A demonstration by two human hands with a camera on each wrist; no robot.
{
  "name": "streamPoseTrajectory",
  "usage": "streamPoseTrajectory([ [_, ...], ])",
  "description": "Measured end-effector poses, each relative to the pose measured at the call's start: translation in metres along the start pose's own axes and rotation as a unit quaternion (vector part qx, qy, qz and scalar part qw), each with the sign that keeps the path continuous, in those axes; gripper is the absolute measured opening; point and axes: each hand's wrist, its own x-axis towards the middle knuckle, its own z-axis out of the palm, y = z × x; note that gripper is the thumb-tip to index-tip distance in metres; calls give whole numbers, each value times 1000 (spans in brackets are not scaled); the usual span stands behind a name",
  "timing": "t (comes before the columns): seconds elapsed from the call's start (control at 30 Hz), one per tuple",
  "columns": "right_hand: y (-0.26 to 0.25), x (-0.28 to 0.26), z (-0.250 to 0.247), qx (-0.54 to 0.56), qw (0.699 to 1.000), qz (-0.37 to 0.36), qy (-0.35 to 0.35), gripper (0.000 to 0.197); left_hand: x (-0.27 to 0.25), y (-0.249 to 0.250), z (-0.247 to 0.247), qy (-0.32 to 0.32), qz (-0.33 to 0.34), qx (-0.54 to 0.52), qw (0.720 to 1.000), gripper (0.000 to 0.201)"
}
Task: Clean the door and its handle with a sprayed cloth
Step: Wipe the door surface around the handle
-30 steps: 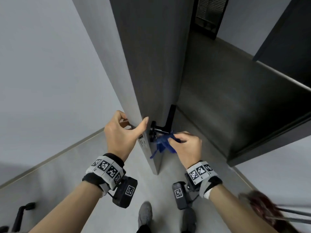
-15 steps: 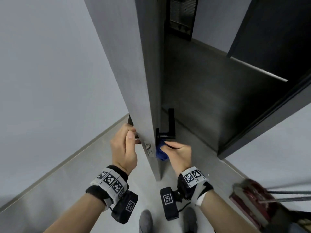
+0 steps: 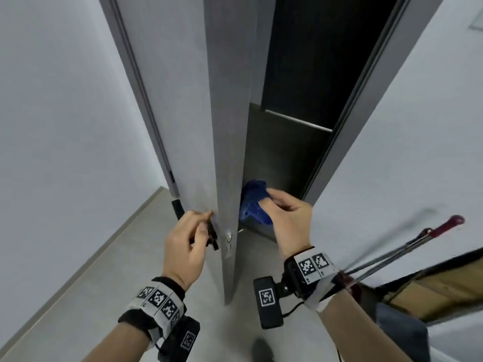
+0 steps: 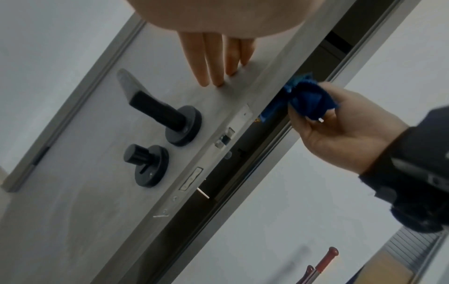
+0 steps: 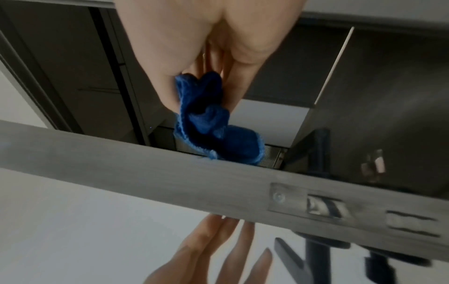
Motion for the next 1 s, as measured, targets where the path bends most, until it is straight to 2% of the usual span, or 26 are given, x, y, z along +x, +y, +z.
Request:
streamPoseTrajectory([
  [0.1,10,10,-36,-40,998,-2,51,19,14,9,22,-59,-11,8,998,38],
  [0.23,25,29,-72,-44,996,12,73,21,33,17,58,-132,-24,13,991,54],
  [0.43,52,75,-111,-80,996,21,42,18,63,14,108,-207,-40,49,976,81],
  [0.53,63,106,-133,-81,996,34,33,21,74,-8,131,-225,-81,107,965,84],
  [0.63,67,130,-150,-83,995,41,27,21,87,-24,148,-265,-106,195,938,81],
  [0.73,70,155,-161,-82,995,42,32,20,108,-27,167,-296,-78,272,912,78],
  [0.9,78,188,-174,-88,994,36,53,20,149,-34,201,-285,-39,319,903,72],
  [1.0,80,201,-178,-78,995,40,57,18,161,-44,219,-306,-10,322,896,81],
])
